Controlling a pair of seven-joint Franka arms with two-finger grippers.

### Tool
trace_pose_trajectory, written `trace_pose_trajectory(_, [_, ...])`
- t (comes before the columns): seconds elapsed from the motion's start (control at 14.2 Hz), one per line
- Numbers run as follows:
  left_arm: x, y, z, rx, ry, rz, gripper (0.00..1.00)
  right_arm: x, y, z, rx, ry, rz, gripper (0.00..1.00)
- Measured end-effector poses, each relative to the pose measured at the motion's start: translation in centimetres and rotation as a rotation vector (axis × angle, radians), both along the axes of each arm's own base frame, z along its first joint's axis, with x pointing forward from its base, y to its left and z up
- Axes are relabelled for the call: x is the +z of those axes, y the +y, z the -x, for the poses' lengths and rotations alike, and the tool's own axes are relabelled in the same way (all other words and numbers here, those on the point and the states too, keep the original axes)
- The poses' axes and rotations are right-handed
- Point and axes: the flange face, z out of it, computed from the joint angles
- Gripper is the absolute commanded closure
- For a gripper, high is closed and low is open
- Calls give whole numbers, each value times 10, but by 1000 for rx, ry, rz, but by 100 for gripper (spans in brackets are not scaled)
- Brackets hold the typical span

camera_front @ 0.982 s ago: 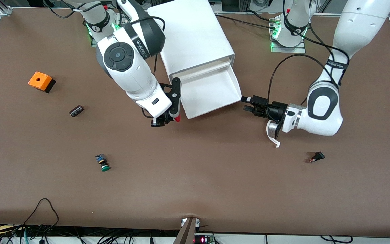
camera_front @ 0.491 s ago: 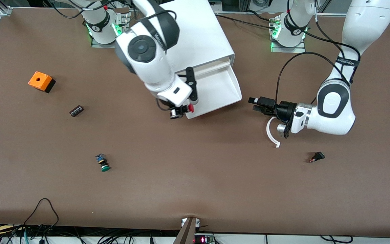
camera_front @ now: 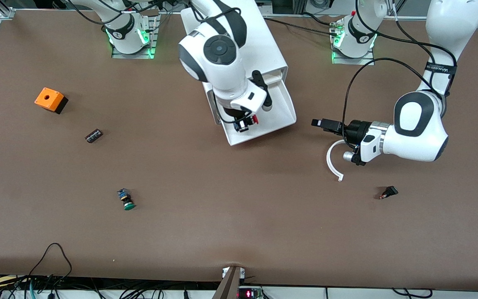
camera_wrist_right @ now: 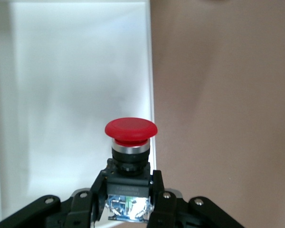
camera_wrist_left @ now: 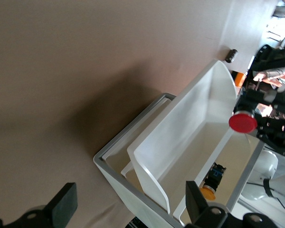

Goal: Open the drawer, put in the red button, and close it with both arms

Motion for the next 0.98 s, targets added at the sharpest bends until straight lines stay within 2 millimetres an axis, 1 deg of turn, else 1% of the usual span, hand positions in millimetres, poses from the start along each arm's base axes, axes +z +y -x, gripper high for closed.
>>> trace_pose_trajectory(0.14, [6, 3, -1, 3, 31, -124, 0, -14, 17, 17, 38, 7, 22, 77])
trace_pose_trajectory(0.28, [18, 3, -5, 23, 58, -247, 0, -32, 30, 30, 72, 10, 49, 77])
trace_pose_trajectory(0.42, [30, -7, -9, 41, 70, -344, 0, -48, 35, 36, 88, 17, 73, 77])
trace_pose_trajectory(0.56, [39, -17, -12, 44, 60, -440, 0, -60, 34, 34, 92, 14, 95, 76])
trace_pose_trajectory(0.63, [43, -20, -14, 49, 55, -483, 0, -64, 33, 32, 90, 14, 99, 70])
trace_pose_trajectory(0.7, [47, -24, -15, 56, 50, -519, 0, -64, 31, 30, 87, 11, 99, 62])
trace_pose_trajectory(0.77, [49, -27, -15, 61, 47, -553, 0, -63, 31, 28, 84, 8, 98, 45])
trace_pose_trajectory(0.84, [50, -31, -15, 61, 43, -583, 0, -63, 30, 27, 83, 7, 99, 34])
trace_pose_trajectory(0.91, [51, -36, -14, 62, 40, -601, 0, -63, 30, 27, 82, 7, 100, 0])
trace_pose_trajectory(0.98, [51, -40, -14, 65, 38, -610, 0, -63, 29, 25, 79, 6, 101, 0])
